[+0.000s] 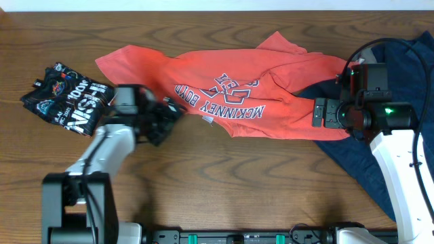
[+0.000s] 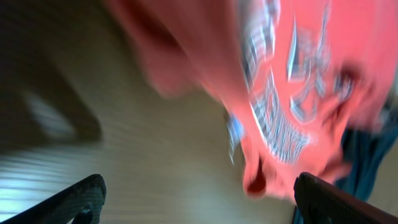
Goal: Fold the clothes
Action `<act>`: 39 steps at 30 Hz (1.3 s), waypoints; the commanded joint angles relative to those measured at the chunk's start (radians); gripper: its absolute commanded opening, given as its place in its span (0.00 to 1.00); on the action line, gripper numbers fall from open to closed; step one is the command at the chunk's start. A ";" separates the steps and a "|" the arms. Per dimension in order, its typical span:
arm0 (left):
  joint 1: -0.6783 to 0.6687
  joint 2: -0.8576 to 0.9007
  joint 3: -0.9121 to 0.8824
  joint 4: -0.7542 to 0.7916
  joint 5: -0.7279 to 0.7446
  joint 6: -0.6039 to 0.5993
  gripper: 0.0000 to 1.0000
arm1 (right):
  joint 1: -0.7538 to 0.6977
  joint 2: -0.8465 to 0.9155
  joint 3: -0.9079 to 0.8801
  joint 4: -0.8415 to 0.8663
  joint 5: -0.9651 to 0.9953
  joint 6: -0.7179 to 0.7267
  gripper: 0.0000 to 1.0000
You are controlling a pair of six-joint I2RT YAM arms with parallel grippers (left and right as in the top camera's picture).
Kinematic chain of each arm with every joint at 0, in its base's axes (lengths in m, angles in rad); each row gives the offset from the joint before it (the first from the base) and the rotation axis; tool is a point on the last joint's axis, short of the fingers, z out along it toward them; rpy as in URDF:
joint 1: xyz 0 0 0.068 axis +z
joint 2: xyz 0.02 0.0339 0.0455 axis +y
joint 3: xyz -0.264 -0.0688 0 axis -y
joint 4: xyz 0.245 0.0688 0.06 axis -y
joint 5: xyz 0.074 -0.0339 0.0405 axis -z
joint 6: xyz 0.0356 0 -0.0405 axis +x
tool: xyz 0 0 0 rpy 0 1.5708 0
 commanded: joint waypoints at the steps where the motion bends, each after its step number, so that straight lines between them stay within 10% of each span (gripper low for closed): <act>1: -0.142 0.036 -0.015 0.009 0.001 0.003 0.98 | -0.006 -0.003 0.011 -0.001 0.011 0.014 0.99; 6: -0.355 0.135 -0.015 0.127 -0.105 -0.110 0.98 | -0.006 -0.003 0.011 -0.005 0.011 0.014 0.99; 15: -0.496 0.330 -0.015 0.490 -0.112 -0.229 0.60 | -0.006 -0.003 0.011 -0.021 0.011 0.007 0.99; 20: -0.467 0.336 -0.015 0.482 -0.143 -0.224 0.06 | -0.006 -0.003 0.011 -0.027 0.011 0.006 0.99; 27: -0.375 0.229 -0.015 0.218 -0.009 -0.114 0.06 | -0.007 -0.003 0.011 -0.027 0.023 0.006 0.99; 32: -0.192 0.043 -0.015 -0.126 -0.222 0.062 0.05 | -0.008 -0.003 0.011 -0.027 0.023 0.006 0.99; 39: 0.106 -0.179 -0.015 -0.214 -0.335 0.168 0.06 | -0.008 -0.003 0.011 -0.027 0.023 0.006 0.99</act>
